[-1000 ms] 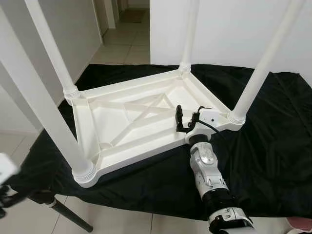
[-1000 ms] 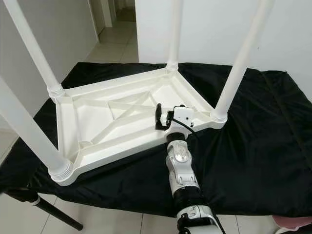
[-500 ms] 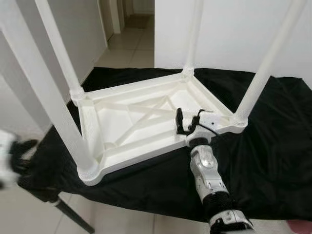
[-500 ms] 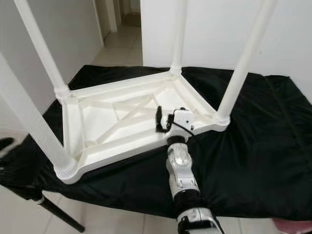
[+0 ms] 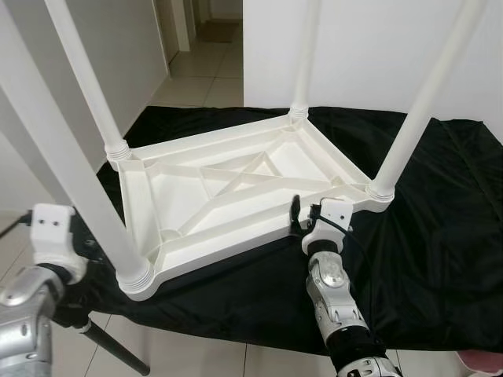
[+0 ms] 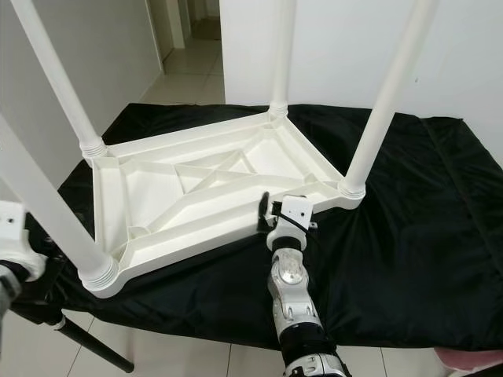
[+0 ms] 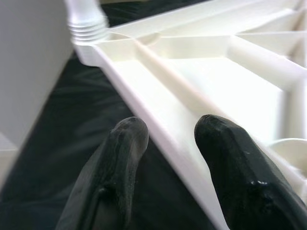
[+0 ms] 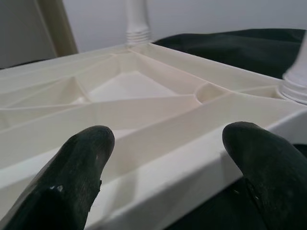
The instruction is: Building children table
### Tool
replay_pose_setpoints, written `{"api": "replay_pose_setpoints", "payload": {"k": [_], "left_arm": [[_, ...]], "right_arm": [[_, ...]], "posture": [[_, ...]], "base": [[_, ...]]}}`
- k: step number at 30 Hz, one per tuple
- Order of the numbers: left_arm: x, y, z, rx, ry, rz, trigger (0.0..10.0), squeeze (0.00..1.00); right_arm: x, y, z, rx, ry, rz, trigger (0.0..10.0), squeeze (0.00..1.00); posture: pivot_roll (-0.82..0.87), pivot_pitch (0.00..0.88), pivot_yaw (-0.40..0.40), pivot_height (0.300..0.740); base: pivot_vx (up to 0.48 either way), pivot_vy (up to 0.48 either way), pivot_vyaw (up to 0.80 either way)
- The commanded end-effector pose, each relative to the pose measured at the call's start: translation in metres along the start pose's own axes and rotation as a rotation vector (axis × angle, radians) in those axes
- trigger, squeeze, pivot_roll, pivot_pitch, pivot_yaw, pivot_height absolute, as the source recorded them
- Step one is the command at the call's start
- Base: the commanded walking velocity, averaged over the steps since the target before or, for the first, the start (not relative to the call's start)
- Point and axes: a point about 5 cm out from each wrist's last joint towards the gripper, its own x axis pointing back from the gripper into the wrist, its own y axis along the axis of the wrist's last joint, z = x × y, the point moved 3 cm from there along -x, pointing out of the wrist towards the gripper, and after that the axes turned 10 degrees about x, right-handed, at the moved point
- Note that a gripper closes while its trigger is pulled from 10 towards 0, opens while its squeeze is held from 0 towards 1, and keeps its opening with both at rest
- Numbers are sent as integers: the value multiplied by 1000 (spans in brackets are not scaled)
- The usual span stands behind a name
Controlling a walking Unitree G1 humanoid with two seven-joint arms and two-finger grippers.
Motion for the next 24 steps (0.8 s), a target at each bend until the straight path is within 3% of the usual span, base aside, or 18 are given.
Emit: {"api": "replay_pose_setpoints", "payload": {"k": [1,2,3,5,9,11,12,14,17,19,24], "left_arm": [[-1,-13,-9,11,24,15,10000,0],[-3,-18,-19,21,-3,21,10000,0],[-3,-18,-19,21,-3,21,10000,0],[-5,-27,-39,27,-64,26,10000,0],[-8,-33,-56,23,-112,15,10000,0],[-12,-40,-87,50,-199,7,10000,0],[-12,-40,-87,50,-199,7,10000,0],[-13,-42,-115,32,-290,-4,10000,0],[-14,-41,-124,18,-321,-10,10000,0],[-15,-36,-140,-7,-374,-30,10000,0],[-17,-25,-155,-23,-419,-76,10000,0]], "right_arm": [[3,-5,-2,24,-17,26,10000,0],[3,-6,-5,30,-32,32,10000,0],[3,-6,-5,30,-32,32,10000,0],[2,-9,-14,47,-73,49,10000,0],[1,-12,-24,68,-124,69,10000,0],[0,-17,-33,99,-164,99,10000,0],[0,-17,-33,99,-164,99,10000,0],[-2,-20,-38,89,-178,121,10000,0],[-4,-21,-39,73,-180,131,10000,0],[-11,-24,-40,14,-157,164,10000,0],[-19,-35,-41,-86,-118,261,10000,0]], "posture": [[39,30,94,740],[31,35,94,740],[31,35,94,740],[22,39,87,740],[20,33,80,740],[12,32,67,740],[12,32,67,740],[8,29,63,740],[7,28,63,740],[-2,28,67,740],[-10,26,66,740]], "base": [[0,0,0],[0,0,0],[0,0,0],[0,0,0],[0,0,0],[0,0,0],[0,0,0],[0,0,0],[0,0,0],[0,0,0],[0,0,0]]}}
